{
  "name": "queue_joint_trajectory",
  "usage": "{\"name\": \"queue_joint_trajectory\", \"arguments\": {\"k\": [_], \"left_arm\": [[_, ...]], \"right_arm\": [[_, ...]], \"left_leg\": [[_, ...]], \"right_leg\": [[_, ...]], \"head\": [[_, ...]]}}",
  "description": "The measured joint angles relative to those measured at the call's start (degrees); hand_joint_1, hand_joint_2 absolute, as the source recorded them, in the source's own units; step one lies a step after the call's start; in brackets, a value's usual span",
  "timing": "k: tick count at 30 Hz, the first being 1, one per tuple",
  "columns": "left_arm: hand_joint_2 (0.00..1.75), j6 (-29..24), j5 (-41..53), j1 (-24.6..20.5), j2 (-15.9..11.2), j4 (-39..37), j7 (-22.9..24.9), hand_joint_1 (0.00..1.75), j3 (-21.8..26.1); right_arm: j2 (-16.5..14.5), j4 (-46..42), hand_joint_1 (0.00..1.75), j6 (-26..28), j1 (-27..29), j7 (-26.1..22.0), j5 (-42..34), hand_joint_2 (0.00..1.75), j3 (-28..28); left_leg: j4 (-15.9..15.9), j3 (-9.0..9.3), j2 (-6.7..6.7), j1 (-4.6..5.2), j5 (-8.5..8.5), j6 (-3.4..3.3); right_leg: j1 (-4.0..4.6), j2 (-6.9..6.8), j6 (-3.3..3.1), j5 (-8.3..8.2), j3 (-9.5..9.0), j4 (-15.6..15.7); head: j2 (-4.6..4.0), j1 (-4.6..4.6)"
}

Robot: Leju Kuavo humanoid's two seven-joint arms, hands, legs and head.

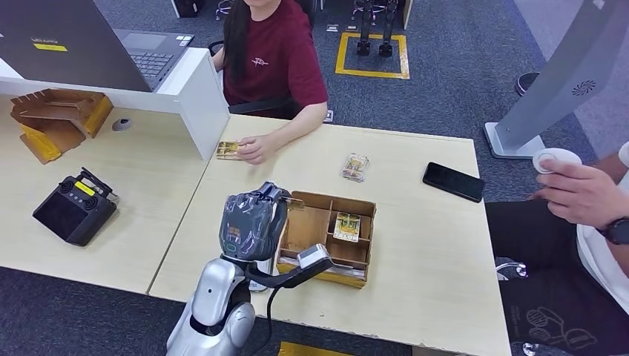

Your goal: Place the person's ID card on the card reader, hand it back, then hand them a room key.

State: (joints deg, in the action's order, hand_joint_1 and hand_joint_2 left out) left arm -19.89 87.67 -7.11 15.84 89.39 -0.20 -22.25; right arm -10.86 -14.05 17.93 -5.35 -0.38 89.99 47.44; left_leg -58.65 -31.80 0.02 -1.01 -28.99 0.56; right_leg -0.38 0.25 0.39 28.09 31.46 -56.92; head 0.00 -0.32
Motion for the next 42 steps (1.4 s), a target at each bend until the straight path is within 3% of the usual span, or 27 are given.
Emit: {"name": "queue_joint_trajectory", "arguments": {"k": [7,14,23,41,42], "left_arm": [[1.75,0.46,2.08,-6.74,-0.75,0.24,8.28,1.75,5.45],[1.75,-1.15,2.14,-12.63,-5.58,-4.65,17.30,1.75,10.07],[1.75,-1.49,2.14,-14.03,-8.52,-7.56,18.46,1.75,11.75],[1.75,-1.62,2.14,-14.06,-7.95,-9.24,15.68,1.75,14.10],[1.75,-1.61,2.14,-14.06,-7.89,-9.34,15.62,1.34,14.21]], "right_arm": [[0.00,0.00,0.00,-1.76,-0.79,1.15,0.02,0.00,-3.19],[0.00,0.00,0.00,-1.97,-1.35,1.92,0.02,0.00,-5.72],[0.00,0.00,0.00,-1.91,-1.33,1.99,0.02,0.00,-6.74],[0.00,0.00,0.00,-1.82,-1.27,1.93,0.02,0.00,-6.78],[0.00,0.00,0.00,-1.81,-1.27,1.93,0.02,0.00,-6.78]], "left_leg": [[0.00,0.01,-0.01,-0.01,0.09,0.05],[0.00,0.00,-0.02,-0.03,0.15,0.07],[0.00,-0.03,-0.01,-0.01,0.14,0.07],[0.00,-0.02,-0.01,-0.02,0.14,0.07],[0.00,-0.02,-0.01,-0.02,0.14,0.07]], "right_leg": [[0.00,-0.01,-0.03,-0.06,0.00,-0.04],[0.01,-0.01,-0.04,-0.06,0.01,-0.09],[0.01,-0.01,-0.03,-0.06,0.01,-0.06],[0.01,0.00,-0.03,-0.06,0.04,-0.06],[0.01,0.00,-0.03,-0.06,0.04,-0.06]], "head": [[0.00,-0.01],[0.00,-0.01],[0.00,0.01],[0.00,0.00],[0.00,-0.01]]}}
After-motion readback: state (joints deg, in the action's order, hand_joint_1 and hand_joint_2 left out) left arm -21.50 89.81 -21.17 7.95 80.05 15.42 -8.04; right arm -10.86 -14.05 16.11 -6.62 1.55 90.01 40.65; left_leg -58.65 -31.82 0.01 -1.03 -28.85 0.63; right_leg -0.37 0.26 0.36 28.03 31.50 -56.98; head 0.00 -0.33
